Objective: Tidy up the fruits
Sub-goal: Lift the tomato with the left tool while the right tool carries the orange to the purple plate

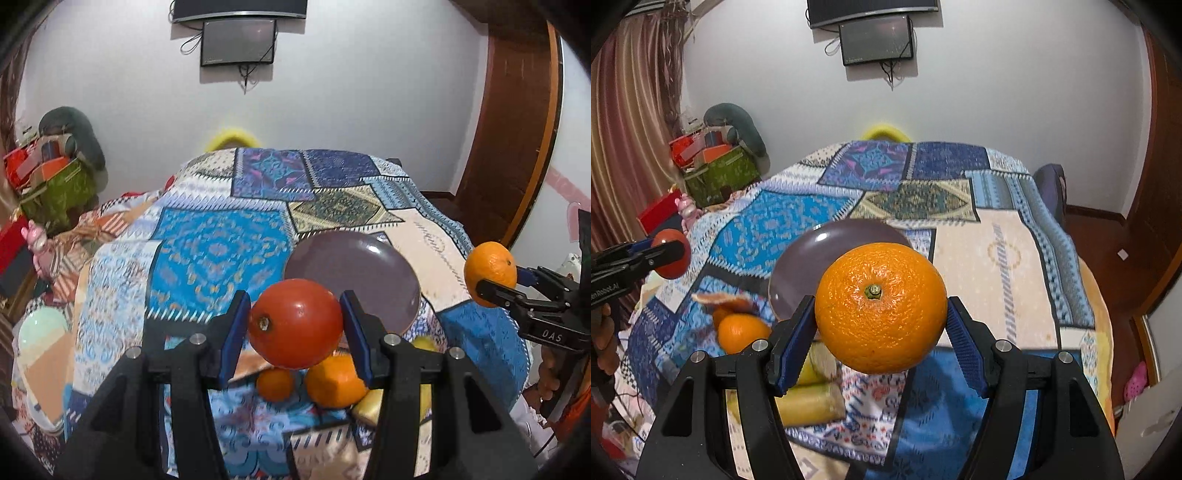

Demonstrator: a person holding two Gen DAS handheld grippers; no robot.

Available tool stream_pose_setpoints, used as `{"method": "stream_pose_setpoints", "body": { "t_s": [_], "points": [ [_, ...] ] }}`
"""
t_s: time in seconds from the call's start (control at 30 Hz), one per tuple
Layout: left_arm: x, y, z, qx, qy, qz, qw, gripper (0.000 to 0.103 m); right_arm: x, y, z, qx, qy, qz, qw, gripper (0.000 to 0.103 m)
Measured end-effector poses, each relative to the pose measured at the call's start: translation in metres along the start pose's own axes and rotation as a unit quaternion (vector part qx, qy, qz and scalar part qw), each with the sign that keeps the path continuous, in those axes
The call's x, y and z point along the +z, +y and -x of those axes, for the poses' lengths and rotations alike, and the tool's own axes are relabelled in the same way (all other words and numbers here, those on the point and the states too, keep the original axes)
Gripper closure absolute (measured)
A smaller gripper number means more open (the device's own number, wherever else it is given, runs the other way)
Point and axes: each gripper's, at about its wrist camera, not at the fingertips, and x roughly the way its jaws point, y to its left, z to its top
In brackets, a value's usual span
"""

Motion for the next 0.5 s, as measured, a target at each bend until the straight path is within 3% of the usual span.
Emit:
{"method": "stream_pose_setpoints", "body": {
  "t_s": [0.5],
  "points": [
    [0.031,-0.015,-0.059,-0.013,0.017,-0.019,0.9996,0.053,0.038,0.003,-0.041,0.003,-0.014,0.025,1.0,0.037]
  ]
}}
